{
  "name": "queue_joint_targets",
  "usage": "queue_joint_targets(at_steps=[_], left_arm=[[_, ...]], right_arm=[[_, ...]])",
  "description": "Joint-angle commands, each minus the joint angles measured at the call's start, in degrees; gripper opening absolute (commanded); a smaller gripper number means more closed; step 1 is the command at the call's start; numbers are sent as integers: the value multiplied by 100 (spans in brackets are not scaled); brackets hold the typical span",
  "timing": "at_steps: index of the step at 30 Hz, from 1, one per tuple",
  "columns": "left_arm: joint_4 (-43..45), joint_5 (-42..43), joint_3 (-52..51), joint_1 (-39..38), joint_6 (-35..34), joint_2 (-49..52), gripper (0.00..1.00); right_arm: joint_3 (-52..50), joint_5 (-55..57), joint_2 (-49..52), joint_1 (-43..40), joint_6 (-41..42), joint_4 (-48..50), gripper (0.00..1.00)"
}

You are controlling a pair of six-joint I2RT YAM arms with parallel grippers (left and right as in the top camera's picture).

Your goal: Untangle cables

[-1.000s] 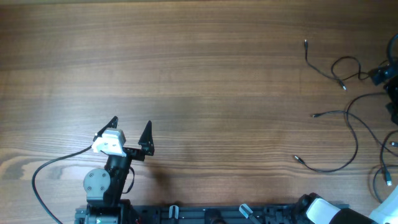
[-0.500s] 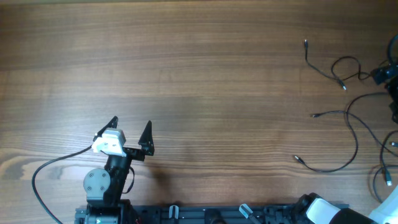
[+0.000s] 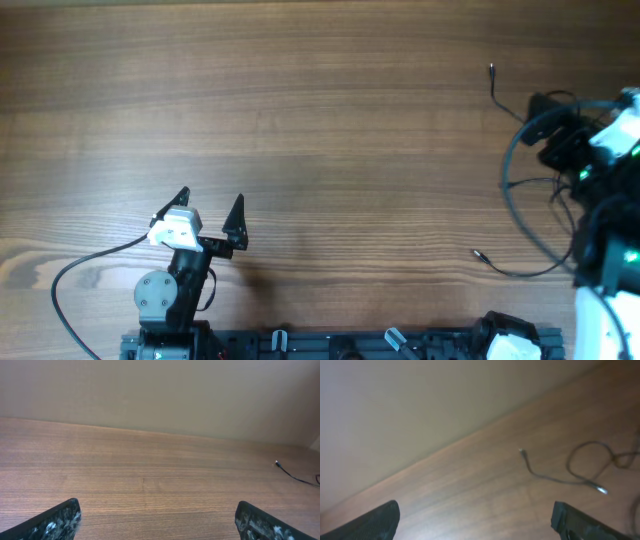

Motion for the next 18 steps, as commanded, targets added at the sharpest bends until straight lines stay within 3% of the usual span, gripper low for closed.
queue_joint_targets(at_steps=[1, 13, 15, 18], left_arm=[[-33, 7, -24, 42, 133, -59, 100], [-33, 7, -22, 42, 133, -59, 100], [-33, 7, -22, 42, 133, -59, 100], [-35, 7, -22, 42, 133, -59, 100]], right_arm=[[-918, 31, -636, 289, 24, 686, 100], [-3759, 11, -2791, 553, -28, 3906, 100], [-4164, 52, -3206, 697, -442, 4553, 100], [-4542, 201, -3722, 940, -916, 4712, 100]])
